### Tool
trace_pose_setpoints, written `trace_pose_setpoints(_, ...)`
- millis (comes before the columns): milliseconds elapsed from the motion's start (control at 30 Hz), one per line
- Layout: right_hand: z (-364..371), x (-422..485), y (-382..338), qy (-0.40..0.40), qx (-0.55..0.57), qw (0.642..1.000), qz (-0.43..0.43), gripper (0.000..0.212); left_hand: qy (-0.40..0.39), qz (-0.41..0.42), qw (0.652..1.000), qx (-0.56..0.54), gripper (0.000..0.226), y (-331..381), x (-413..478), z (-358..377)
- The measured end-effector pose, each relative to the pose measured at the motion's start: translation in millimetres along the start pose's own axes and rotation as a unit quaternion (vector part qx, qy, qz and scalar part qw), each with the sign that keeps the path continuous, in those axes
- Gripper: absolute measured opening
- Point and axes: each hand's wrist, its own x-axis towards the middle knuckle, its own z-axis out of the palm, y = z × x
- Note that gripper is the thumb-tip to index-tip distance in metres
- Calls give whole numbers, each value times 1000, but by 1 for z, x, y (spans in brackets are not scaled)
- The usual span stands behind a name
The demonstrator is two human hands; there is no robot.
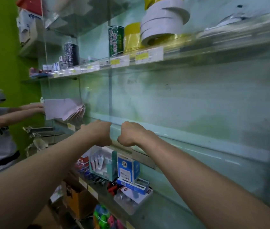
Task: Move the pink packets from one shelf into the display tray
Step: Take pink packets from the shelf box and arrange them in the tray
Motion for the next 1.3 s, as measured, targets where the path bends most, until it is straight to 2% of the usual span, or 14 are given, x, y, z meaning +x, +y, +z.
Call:
trace_pose_setpoints(300,21,65,-22,-11,-22,1000,-2,27,-20,-2,1000,-7,72,-44,54,18)
trace_pose_setpoints(400,30,84,-35,-16,-36,999,5,15,-19,3,1000,-12,75,-65,71,26)
trace_pose_setpoints(633,45,129,-86,2,-56,998,42,21,-13,31,999,-11,72,-130,100,34)
trace_pose_setpoints(733,54,148,-112,2,-61,997,57,8,-16,49,999,-7,75,-162,112,36)
trace_pose_setpoints(867,66,168,-141,12,-66,994,90,27,-12,65,998,1,71,-198,123,37)
trace_pose_setpoints(1300,80,224,-166,8,-87,986,140,28,-8,108,994,-29,67,-240,174,55)
